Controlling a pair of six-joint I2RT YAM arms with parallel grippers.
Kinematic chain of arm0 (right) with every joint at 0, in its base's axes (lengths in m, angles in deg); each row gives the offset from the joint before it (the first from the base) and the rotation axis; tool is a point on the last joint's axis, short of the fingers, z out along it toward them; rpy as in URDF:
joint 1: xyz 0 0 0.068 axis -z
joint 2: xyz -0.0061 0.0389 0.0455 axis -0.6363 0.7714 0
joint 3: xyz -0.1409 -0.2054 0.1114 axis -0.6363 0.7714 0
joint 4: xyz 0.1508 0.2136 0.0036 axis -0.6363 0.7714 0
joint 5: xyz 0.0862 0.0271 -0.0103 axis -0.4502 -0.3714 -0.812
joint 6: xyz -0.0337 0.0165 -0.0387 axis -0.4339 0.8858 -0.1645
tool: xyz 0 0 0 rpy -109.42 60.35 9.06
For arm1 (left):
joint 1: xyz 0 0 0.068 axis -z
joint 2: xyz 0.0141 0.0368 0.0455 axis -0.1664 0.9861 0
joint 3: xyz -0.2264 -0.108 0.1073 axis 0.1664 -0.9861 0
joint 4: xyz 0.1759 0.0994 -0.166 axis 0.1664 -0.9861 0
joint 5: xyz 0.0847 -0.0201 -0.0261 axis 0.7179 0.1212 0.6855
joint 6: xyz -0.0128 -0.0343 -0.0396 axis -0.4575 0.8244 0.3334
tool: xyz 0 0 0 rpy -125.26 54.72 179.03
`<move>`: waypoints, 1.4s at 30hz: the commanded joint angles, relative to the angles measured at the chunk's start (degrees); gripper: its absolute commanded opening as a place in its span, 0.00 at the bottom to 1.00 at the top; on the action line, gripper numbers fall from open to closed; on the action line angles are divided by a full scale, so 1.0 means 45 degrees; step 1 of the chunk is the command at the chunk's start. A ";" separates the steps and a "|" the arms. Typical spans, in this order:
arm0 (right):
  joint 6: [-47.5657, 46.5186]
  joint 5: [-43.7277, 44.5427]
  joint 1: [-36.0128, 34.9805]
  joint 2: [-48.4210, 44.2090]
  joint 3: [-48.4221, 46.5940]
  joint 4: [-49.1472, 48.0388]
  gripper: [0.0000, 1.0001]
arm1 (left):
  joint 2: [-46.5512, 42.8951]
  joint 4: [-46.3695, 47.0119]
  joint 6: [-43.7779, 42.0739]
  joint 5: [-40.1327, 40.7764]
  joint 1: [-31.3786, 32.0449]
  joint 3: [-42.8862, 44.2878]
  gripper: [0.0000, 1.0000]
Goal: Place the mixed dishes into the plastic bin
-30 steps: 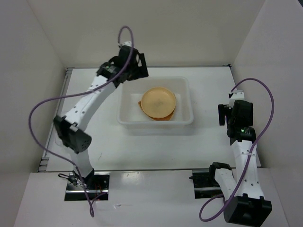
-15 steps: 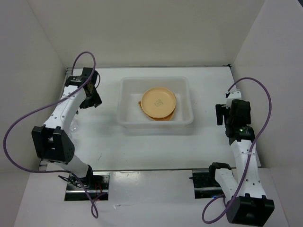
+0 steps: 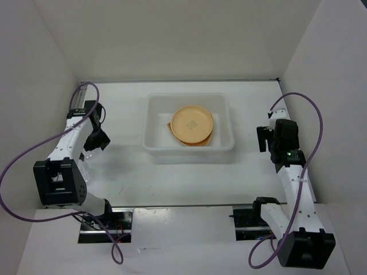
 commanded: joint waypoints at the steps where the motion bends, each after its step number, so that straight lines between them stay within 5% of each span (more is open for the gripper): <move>1: 0.0205 0.0181 -0.0167 0.0210 0.0102 -0.0606 0.98 | -0.0342 0.0129 0.0476 -0.0227 -0.0389 -0.0286 1.00; 21: 0.0205 0.0181 -0.0167 0.0211 0.0102 -0.0606 0.98 | 0.0926 0.2043 -0.0246 -0.1810 -0.3416 -0.1204 0.98; 29: 0.0205 0.0181 -0.0167 0.0094 0.0102 -0.0606 0.98 | 0.1592 0.2784 -0.0636 -0.2512 -0.3416 -0.1204 0.67; 33: 0.0205 0.0181 -0.0167 -0.0022 0.0102 -0.0606 0.98 | 0.1709 0.2785 -0.0754 -0.2513 -0.3416 -0.1204 0.38; 34: 0.0205 0.0181 -0.0167 -0.0023 0.0102 -0.0606 0.98 | 0.1709 0.2785 -0.0754 -0.2513 -0.3416 -0.1204 0.21; 38: 0.0205 0.0297 -0.0167 -0.0140 0.0102 -0.0723 0.98 | 0.1592 0.2533 -0.0754 -0.2629 -0.3416 -0.1204 0.00; 42: 0.0205 0.0298 -0.0167 -0.0257 0.0102 -0.0723 0.98 | 0.0484 0.1909 -0.0364 -0.3644 -0.3416 -0.1204 0.00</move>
